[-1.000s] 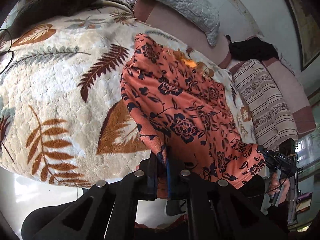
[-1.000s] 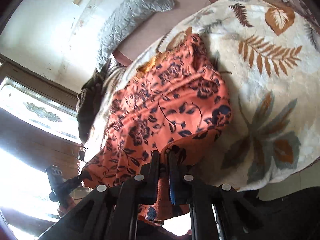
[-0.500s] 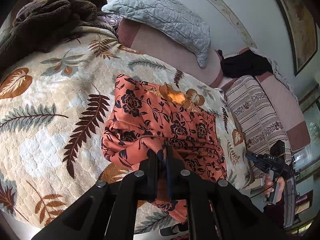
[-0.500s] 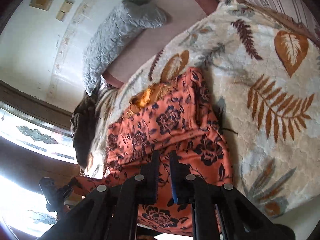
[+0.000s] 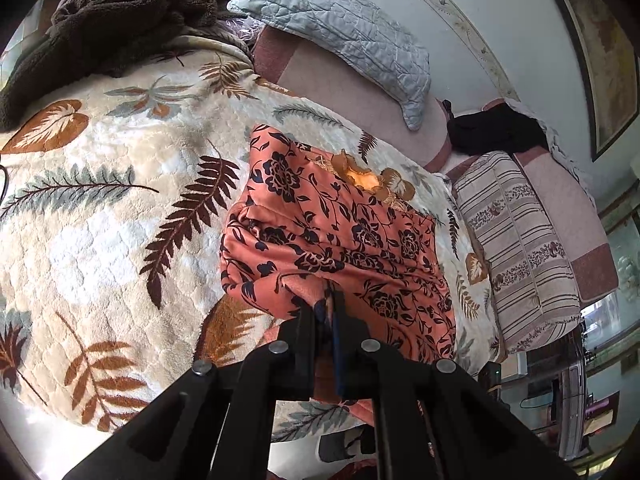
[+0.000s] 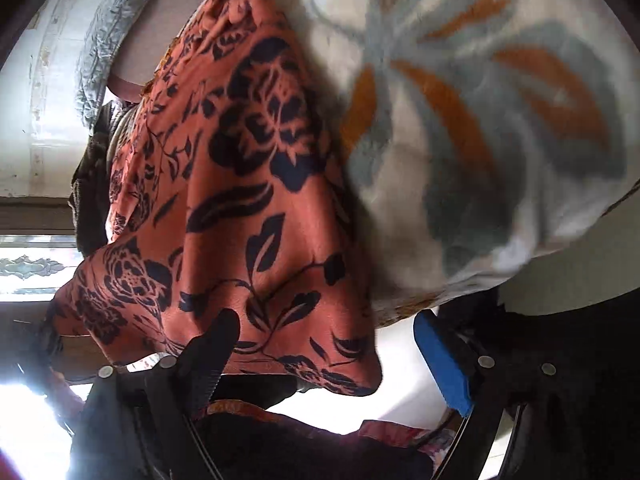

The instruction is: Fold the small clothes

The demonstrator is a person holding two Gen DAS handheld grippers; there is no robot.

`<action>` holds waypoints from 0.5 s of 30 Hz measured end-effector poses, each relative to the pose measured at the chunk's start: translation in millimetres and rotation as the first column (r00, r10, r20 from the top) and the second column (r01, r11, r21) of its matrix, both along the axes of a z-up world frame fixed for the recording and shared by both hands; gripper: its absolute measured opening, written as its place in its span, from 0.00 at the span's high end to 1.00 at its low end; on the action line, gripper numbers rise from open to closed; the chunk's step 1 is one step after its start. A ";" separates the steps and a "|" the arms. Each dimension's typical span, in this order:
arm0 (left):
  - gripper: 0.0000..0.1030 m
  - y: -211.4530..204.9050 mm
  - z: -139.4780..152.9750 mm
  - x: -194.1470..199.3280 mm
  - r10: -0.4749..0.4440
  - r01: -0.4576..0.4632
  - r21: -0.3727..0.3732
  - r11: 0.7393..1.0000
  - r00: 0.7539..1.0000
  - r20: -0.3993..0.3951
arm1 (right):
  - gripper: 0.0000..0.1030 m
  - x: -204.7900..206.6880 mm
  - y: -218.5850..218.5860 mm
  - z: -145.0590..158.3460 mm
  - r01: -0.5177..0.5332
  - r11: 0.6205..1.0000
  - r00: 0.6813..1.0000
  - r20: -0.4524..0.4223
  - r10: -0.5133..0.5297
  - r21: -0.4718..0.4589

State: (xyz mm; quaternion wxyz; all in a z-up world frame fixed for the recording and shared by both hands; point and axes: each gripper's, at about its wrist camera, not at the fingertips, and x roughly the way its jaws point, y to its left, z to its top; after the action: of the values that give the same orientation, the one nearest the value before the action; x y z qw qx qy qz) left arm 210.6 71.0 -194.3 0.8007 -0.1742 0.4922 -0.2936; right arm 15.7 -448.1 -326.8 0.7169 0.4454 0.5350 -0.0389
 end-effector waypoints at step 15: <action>0.93 1.9 26.5 18.0 0.012 -0.013 0.031 0.999 0.999 0.053 | 0.90 31.7 -6.2 148.2 0.017 0.993 0.920 0.391 0.028 -0.113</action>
State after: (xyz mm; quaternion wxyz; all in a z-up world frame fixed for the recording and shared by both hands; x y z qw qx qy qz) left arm 228.6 72.9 -167.8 0.8179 -0.1567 0.4744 -0.2853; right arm 47.5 -454.3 -178.6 0.8338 0.4010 0.3788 0.0226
